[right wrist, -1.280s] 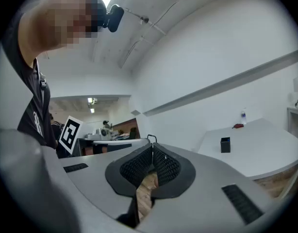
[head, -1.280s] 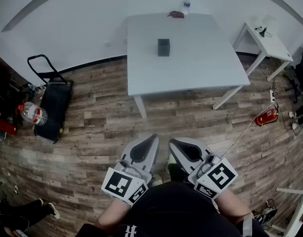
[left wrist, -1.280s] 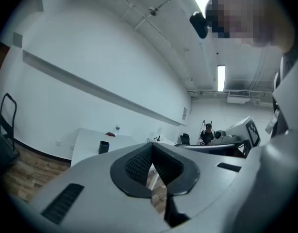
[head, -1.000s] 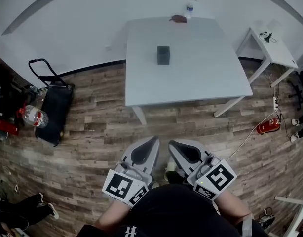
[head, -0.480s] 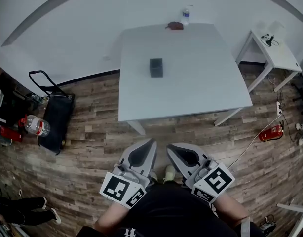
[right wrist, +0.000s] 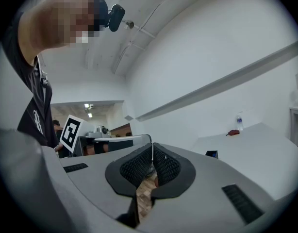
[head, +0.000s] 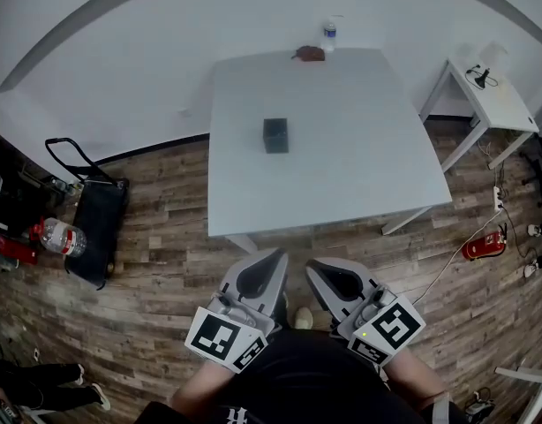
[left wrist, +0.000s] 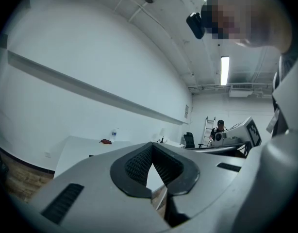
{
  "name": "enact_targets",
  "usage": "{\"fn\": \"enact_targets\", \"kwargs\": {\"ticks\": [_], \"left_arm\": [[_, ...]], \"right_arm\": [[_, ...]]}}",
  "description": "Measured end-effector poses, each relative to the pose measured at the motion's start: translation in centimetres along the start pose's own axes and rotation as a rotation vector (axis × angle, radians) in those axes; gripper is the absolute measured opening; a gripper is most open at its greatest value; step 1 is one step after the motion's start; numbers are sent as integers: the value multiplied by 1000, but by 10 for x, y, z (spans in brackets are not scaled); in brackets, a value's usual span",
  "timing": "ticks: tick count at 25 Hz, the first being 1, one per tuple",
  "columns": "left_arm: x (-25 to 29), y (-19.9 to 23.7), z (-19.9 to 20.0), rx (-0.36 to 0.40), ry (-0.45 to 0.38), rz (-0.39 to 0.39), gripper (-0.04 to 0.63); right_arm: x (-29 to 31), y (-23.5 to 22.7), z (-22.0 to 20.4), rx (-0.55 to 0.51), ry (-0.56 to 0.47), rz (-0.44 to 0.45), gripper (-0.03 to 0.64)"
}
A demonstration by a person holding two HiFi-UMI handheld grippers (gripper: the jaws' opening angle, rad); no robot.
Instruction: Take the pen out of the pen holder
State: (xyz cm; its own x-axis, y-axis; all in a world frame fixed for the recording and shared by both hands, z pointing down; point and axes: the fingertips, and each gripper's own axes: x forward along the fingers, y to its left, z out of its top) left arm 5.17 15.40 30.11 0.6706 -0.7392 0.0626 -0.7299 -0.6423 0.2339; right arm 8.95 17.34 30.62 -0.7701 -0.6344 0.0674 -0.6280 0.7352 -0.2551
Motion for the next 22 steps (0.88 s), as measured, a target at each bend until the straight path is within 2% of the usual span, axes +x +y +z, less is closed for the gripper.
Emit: {"fn": "enact_targets", "kwargs": {"ticks": [7, 13, 22], "left_arm": [[38, 38, 11, 36, -9, -26, 6], [71, 90, 26, 53, -11, -61, 6], [106, 157, 39, 47, -13, -113, 8]], "right_arm": [[39, -40, 10, 1, 7, -38, 15], [96, -68, 21, -7, 16, -64, 15], [160, -109, 28, -3, 50, -140, 15]]}}
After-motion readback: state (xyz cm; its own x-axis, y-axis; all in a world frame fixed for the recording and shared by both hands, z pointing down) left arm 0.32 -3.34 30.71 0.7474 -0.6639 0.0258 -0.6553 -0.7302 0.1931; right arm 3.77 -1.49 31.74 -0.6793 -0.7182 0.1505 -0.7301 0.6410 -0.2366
